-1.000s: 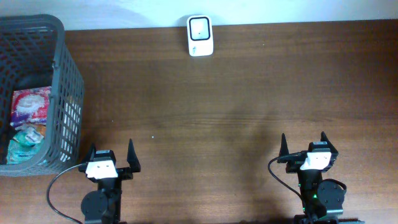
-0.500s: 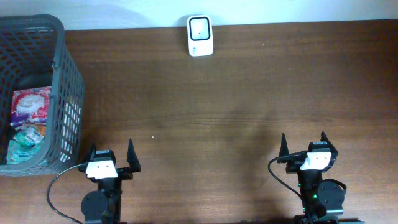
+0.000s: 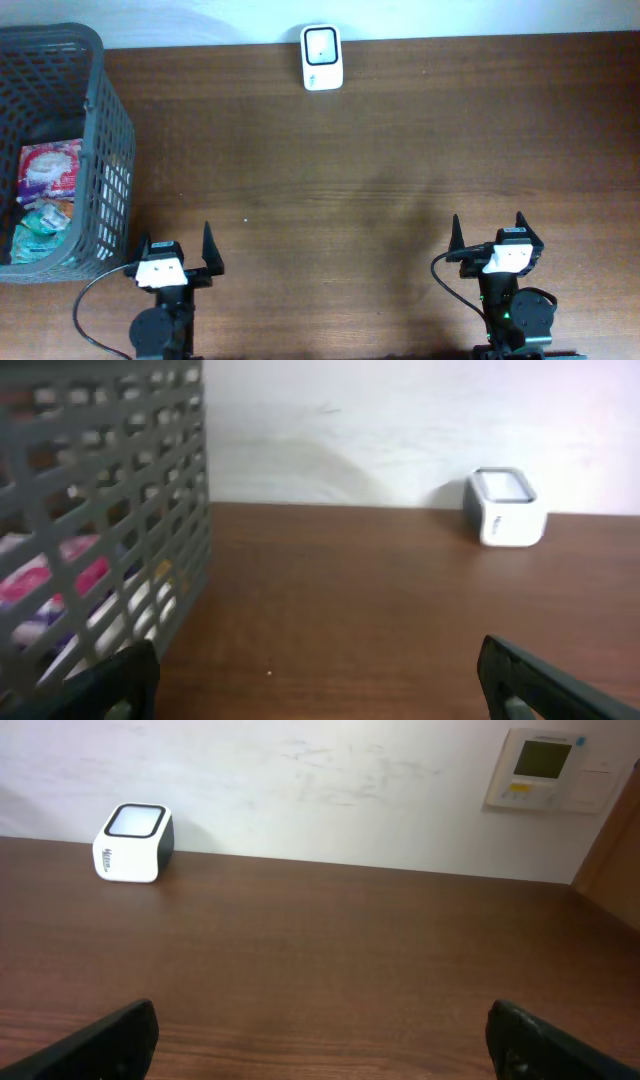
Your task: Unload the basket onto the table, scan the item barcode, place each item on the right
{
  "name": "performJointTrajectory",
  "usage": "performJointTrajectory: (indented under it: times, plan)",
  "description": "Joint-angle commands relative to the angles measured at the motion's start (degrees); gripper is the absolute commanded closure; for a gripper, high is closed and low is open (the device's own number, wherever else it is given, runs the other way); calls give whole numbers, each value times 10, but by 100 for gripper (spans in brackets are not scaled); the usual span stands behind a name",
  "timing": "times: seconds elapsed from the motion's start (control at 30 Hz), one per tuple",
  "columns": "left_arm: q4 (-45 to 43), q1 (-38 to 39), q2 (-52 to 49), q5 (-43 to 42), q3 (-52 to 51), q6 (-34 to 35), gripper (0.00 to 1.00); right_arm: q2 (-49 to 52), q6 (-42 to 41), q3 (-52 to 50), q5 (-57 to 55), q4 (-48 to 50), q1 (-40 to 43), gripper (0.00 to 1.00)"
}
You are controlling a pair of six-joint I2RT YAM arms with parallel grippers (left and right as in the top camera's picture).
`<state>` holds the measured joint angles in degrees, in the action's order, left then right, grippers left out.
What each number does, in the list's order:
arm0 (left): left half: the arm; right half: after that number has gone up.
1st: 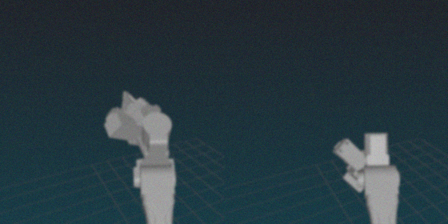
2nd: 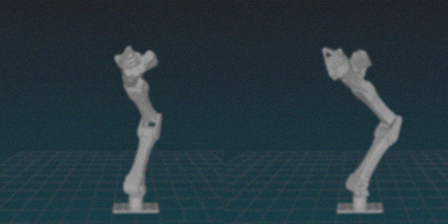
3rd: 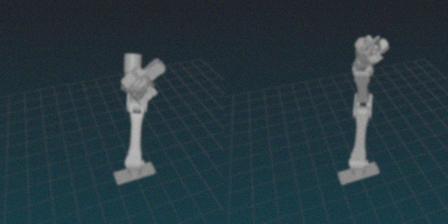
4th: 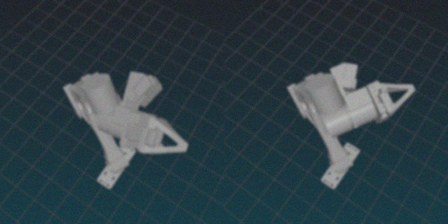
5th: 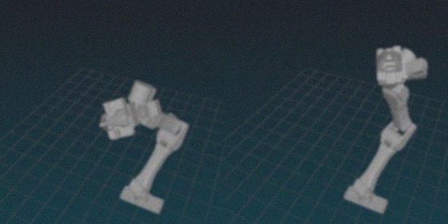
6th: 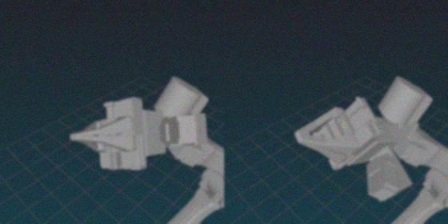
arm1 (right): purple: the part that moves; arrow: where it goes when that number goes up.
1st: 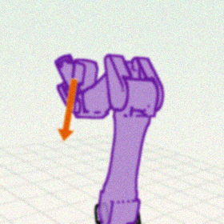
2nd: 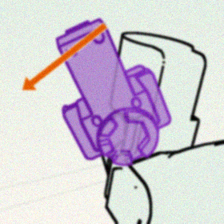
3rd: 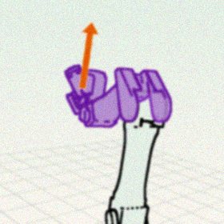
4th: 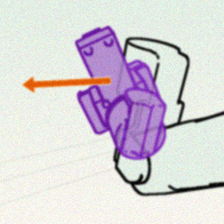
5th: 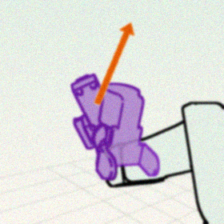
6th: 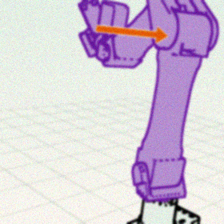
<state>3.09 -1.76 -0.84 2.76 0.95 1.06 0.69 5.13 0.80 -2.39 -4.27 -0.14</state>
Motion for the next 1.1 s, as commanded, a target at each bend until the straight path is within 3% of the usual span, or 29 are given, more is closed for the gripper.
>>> performJointTrajectory:
  times: [0.0,0.17,0.43,0.63,0.77,0.9,1.07]
  plan:
    - [-64,2,4,-117,-4,-7,1,-5,3,-5,-11,0,-1,1]
    - [-208,2,4,-180,5,4,1,-5,3,-5,-11,0,-1,2]
    - [-206,2,0,-180,106,11,1,-5,3,-5,-11,0,-1,2]
    - [-199,2,-64,-181,184,11,1,-5,3,-5,-11,0,-1,1]
    - [-151,2,-150,-217,276,5,1,-5,3,-5,-11,0,-1,2]
    - [-176,2,-211,-369,321,-20,1,-5,3,-5,-11,0,-1,1]
    - [-201,2,-218,-344,342,-20,1,-5,3,-5,-11,0,-1,2]
